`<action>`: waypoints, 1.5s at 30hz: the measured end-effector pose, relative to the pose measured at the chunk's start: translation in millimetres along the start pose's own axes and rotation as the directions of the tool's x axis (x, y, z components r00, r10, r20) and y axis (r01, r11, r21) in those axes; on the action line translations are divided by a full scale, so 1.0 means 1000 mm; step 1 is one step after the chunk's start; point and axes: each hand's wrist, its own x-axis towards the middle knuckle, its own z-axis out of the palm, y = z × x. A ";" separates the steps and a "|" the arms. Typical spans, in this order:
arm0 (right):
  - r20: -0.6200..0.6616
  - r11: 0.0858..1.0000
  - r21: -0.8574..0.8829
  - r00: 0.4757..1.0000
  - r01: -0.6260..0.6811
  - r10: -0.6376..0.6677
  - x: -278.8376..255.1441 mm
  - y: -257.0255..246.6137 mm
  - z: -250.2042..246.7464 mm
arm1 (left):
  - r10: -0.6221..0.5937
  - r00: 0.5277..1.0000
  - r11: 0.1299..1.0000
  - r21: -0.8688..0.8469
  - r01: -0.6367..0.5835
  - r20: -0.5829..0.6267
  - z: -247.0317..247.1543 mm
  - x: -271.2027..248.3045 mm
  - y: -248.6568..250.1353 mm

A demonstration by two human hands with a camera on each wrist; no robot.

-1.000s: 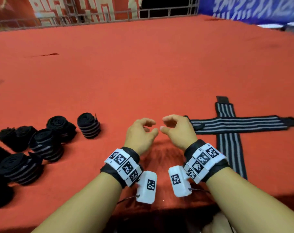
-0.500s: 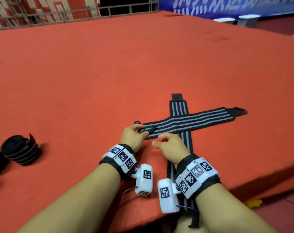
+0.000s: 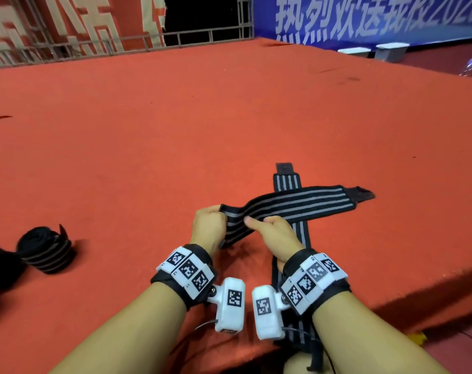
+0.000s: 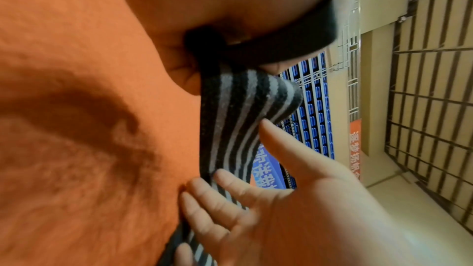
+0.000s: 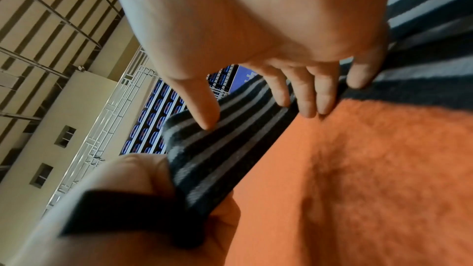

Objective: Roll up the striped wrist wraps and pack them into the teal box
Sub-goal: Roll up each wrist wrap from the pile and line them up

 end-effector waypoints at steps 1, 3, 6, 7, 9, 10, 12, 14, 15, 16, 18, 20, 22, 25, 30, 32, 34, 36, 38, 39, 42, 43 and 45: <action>-0.023 0.997 0.068 1.000 0.020 -0.019 -0.001 -0.002 0.004 | -0.019 0.999 1.000 -0.023 0.020 0.026 -0.005 -0.008 0.005; -0.034 0.967 0.251 0.999 0.042 -0.034 0.002 -0.005 0.013 | -0.037 0.997 0.999 -0.035 0.040 0.072 -0.018 -0.020 0.010; 0.036 0.872 0.487 0.996 0.050 -0.077 -0.014 -0.024 0.023 | 0.007 0.994 0.999 -0.041 -0.003 0.107 -0.039 -0.036 0.009; 0.051 0.846 0.529 0.992 0.070 -0.113 -0.018 -0.031 0.028 | 0.030 0.993 0.999 -0.030 -0.027 0.113 -0.048 -0.042 0.009; 0.073 0.817 0.566 0.981 0.108 -0.180 -0.029 -0.044 0.039 | 0.067 0.989 0.996 0.050 -0.074 0.133 -0.065 -0.052 0.010; 0.067 0.813 0.563 0.972 0.150 -0.226 -0.038 -0.051 0.045 | 0.077 0.985 0.991 0.098 -0.093 0.155 -0.073 -0.052 0.008; 0.062 0.825 0.507 0.944 0.249 -0.323 -0.050 -0.062 0.056 | 0.087 0.971 0.972 0.196 -0.132 0.221 -0.088 -0.055 0.007; 0.108 0.854 0.401 0.909 0.331 -0.403 -0.062 -0.072 0.066 | 0.111 0.960 0.943 0.277 -0.183 0.255 -0.101 -0.061 0.007; 0.146 0.862 0.341 0.885 0.374 -0.442 -0.068 -0.075 0.072 | 0.137 0.960 0.940 0.273 -0.204 0.244 -0.108 -0.063 0.008; 0.186 0.860 0.286 0.856 0.422 -0.482 -0.074 -0.078 0.077 | 0.156 0.963 0.949 0.236 -0.207 0.219 -0.114 -0.066 0.009; 0.254 0.840 0.189 0.801 0.509 -0.542 -0.084 -0.082 0.085 | 0.194 0.968 0.969 0.122 -0.214 0.158 -0.123 -0.073 0.016; 0.315 0.824 0.131 0.765 0.552 -0.562 -0.094 -0.084 0.089 | 0.225 0.967 0.972 0.042 -0.231 0.123 -0.134 -0.079 0.021; 0.358 0.820 0.135 0.744 0.557 -0.564 -0.101 -0.084 0.091 | 0.264 0.959 0.964 0.015 -0.267 0.106 -0.143 -0.083 0.021; 0.336 0.834 0.156 0.766 0.529 -0.548 -0.107 -0.084 0.092 | 0.338 0.937 0.936 0.075 -0.344 0.090 -0.150 -0.090 0.020; 0.238 0.867 0.133 0.833 0.481 -0.499 -0.106 -0.077 0.084 | 0.468 0.883 0.868 0.174 -0.466 0.031 -0.153 -0.101 0.022; 0.226 0.866 0.068 0.837 0.496 -0.498 -0.106 -0.074 0.079 | 0.463 0.886 0.864 0.208 -0.458 0.028 -0.153 -0.102 0.024; 0.230 0.824 -0.074 0.814 0.562 -0.534 -0.112 -0.078 0.073 | 0.441 0.897 0.871 0.229 -0.435 0.024 -0.152 -0.104 0.028; 0.272 0.707 -0.250 0.749 0.662 -0.605 -0.123 -0.083 0.070 | 0.453 0.890 0.866 0.211 -0.453 0.053 -0.150 -0.108 0.037; 0.365 0.564 -0.343 0.660 0.751 -0.657 -0.137 -0.087 0.072 | 0.493 0.864 0.853 0.137 -0.504 0.105 -0.144 -0.113 0.048; 0.412 0.514 -0.375 0.635 0.771 -0.653 -0.144 -0.088 0.074 | 0.510 0.851 0.847 0.098 -0.523 0.127 -0.141 -0.117 0.055; 0.508 0.323 -0.501 0.575 0.803 -0.642 -0.157 -0.084 0.079 | 0.555 0.828 0.824 0.087 -0.560 0.080 -0.135 -0.122 0.060; 0.514 0.308 -0.511 0.573 0.802 -0.639 -0.159 -0.084 0.077 | 0.555 0.830 0.825 0.088 -0.558 0.059 -0.135 -0.124 0.060; 0.509 0.446 -0.411 0.606 0.795 -0.611 -0.161 -0.087 0.068 | 0.544 0.838 0.838 0.027 -0.545 0.042 -0.135 -0.126 0.059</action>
